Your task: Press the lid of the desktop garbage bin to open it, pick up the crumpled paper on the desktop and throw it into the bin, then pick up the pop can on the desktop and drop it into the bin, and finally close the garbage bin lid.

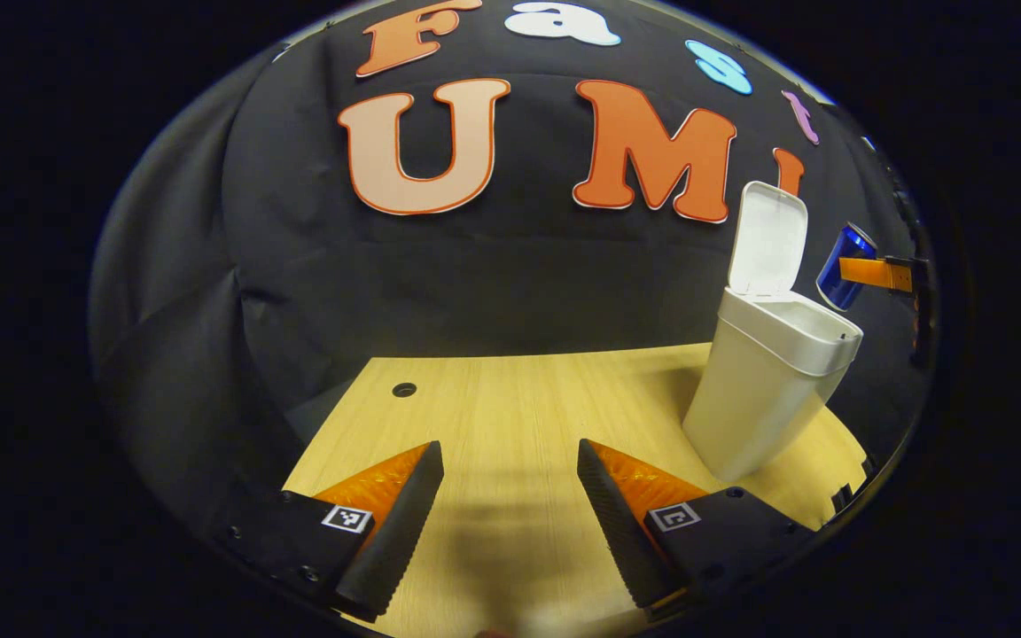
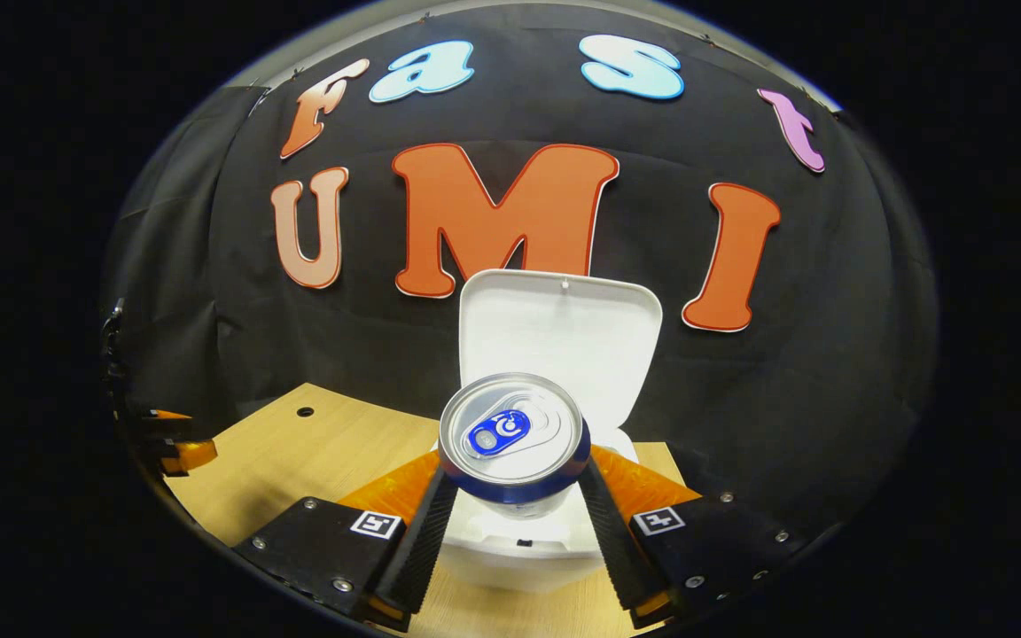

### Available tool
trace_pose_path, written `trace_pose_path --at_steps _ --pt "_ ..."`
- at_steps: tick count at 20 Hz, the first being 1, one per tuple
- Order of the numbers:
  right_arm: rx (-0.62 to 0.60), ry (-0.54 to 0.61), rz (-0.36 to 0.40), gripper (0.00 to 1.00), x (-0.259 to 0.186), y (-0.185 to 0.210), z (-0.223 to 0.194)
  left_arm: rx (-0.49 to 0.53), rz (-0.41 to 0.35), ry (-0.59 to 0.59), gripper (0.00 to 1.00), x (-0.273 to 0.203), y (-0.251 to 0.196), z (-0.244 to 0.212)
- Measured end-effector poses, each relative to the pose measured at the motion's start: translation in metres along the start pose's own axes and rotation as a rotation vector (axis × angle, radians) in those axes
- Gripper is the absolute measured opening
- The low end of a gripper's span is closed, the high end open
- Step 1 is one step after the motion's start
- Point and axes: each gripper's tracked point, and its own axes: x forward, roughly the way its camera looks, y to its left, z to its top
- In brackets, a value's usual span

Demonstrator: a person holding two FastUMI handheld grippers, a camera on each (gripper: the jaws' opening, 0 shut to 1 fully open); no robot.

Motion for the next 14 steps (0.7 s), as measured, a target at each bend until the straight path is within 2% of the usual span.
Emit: trace_pose_path --at_steps 7,14 --pt "-0.010 0.052 0.007 0.80 0.025 0.003 -0.020 0.032 0.083 0.017 0.97 -0.027 0.021 -0.016" --pt "-0.030 0.035 0.005 0.84 0.031 -0.002 -0.013 0.015 0.110 0.025 0.97 -0.035 0.023 -0.020"
